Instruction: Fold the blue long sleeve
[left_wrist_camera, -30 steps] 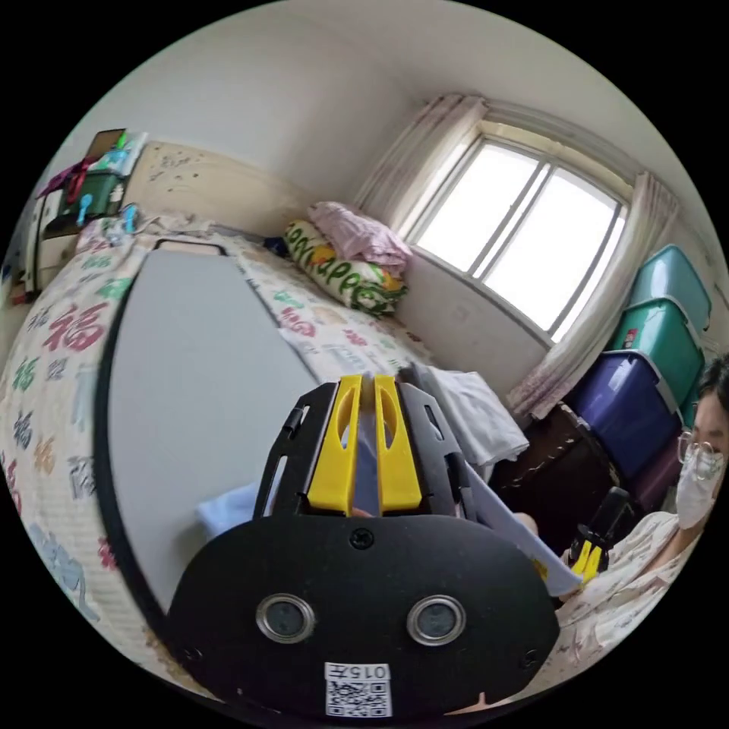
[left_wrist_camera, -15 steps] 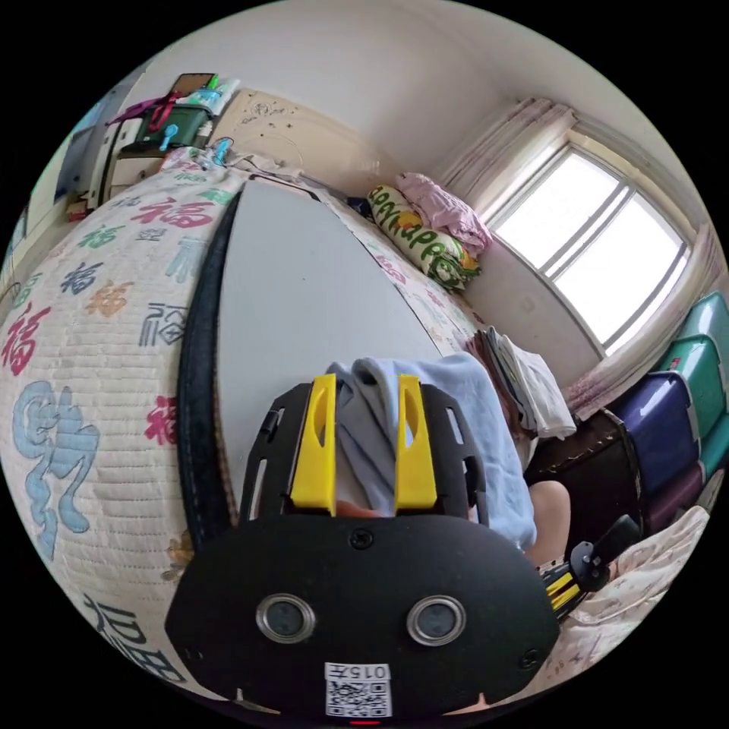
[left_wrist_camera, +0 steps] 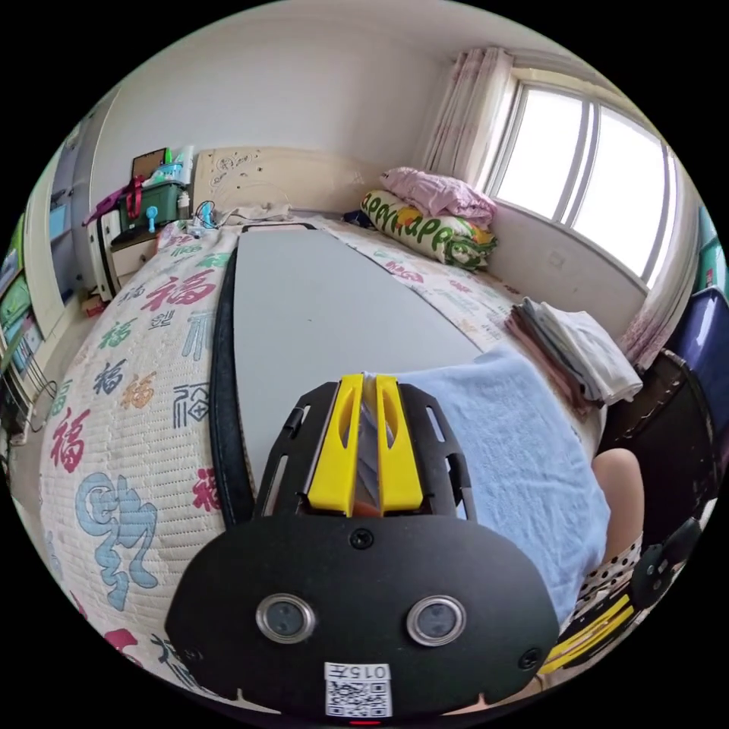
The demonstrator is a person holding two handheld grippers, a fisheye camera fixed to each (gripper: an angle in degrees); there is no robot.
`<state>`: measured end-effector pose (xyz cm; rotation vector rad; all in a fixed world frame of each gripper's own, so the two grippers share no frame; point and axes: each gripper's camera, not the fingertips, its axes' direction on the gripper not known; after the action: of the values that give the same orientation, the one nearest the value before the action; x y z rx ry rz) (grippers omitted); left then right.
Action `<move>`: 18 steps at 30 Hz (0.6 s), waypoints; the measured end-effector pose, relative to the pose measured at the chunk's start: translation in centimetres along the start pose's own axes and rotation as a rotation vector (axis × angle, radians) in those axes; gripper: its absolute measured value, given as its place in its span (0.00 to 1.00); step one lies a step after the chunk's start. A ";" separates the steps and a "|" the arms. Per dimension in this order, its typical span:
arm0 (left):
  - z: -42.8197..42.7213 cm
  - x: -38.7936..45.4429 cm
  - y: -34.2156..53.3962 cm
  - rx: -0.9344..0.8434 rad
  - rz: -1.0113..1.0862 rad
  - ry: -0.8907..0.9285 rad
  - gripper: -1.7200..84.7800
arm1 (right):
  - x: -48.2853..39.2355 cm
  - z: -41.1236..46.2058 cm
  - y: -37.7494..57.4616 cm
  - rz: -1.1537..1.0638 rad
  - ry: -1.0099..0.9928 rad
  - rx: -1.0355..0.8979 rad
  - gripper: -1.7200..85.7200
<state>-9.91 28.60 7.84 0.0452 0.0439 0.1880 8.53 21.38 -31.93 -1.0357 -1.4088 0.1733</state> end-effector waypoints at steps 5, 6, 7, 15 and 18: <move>0.9 2.5 0.4 -0.052 0.046 -0.083 0.04 | 0.1 3.4 -0.5 -0.020 0.076 -0.050 0.05; 0.9 3.0 0.4 -0.053 0.056 -0.094 0.04 | 0.2 3.4 -0.5 -0.016 0.069 -0.045 0.05; 0.8 3.7 0.4 -0.051 0.065 -0.108 0.04 | 0.3 3.1 -0.6 -0.008 0.032 -0.015 0.04; -0.3 4.3 0.3 0.001 0.001 -0.002 0.04 | 0.4 3.5 -0.8 0.035 0.003 0.156 0.04; -0.7 6.7 -0.4 0.011 0.067 -0.073 0.04 | -1.2 4.5 -1.5 -0.039 0.037 0.181 0.03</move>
<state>-3.29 29.51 6.81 0.0647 -0.0297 0.2528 3.68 21.96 -32.55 -0.8577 -1.3529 0.2472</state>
